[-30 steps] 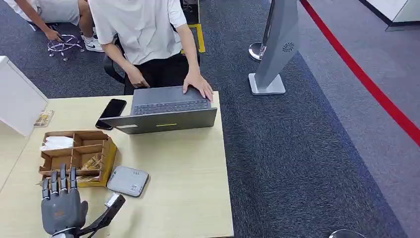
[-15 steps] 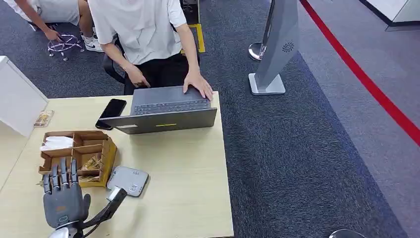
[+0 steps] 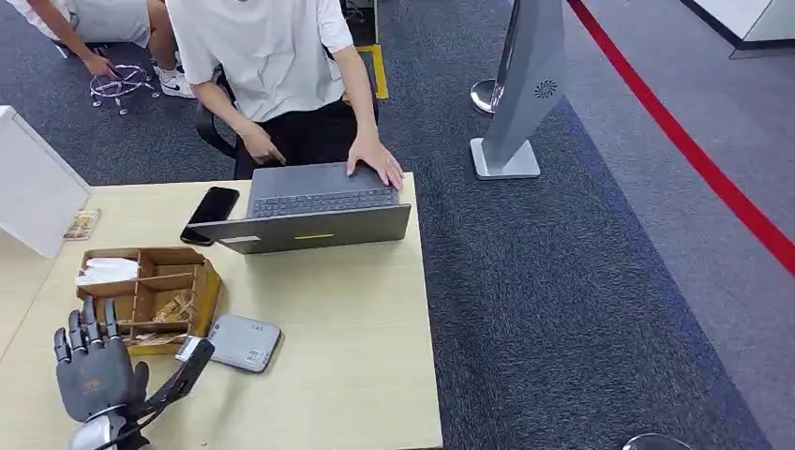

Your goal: Pass the card to the sensor for recognition and then transmit it.

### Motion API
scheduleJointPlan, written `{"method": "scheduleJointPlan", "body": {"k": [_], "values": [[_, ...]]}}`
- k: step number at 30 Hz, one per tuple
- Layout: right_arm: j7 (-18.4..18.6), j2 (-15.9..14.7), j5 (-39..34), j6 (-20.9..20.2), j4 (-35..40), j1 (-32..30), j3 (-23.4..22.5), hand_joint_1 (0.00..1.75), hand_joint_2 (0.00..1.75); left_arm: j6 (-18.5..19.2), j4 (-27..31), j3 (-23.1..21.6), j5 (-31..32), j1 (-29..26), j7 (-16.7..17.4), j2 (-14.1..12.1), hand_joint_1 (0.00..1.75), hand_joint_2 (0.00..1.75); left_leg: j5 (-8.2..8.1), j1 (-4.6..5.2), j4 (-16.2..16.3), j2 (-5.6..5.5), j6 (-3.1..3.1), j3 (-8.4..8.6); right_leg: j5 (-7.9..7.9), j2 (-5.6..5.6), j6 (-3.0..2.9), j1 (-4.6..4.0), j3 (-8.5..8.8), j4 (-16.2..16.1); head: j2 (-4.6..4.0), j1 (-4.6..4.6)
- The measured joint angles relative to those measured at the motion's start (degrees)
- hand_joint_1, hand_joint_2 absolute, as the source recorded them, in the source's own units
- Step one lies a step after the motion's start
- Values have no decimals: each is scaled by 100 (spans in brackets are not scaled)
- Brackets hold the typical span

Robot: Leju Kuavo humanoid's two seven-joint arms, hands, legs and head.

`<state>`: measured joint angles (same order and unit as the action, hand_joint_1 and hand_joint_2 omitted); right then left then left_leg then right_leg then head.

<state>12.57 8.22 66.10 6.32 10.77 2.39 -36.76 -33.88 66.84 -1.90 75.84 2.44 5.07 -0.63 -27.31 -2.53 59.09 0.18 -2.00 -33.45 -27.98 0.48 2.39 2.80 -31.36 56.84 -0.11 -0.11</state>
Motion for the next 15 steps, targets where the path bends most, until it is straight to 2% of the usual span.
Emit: {"method": "scheduleJointPlan", "body": {"k": [4,15], "values": [[0,0,9,-4,5,2,0,0,175,-2,-124,31,2,25,-116,4,0,175,0,0,0,0,0,0,0,0,0,0,0,0,0,2],[0,0,85,-4,5,5,0,0,175,2,-188,28,101,52,-142,85,0,175,0,0,0,0,0,1,0,0,0,0,-1,0,0,0]]}}
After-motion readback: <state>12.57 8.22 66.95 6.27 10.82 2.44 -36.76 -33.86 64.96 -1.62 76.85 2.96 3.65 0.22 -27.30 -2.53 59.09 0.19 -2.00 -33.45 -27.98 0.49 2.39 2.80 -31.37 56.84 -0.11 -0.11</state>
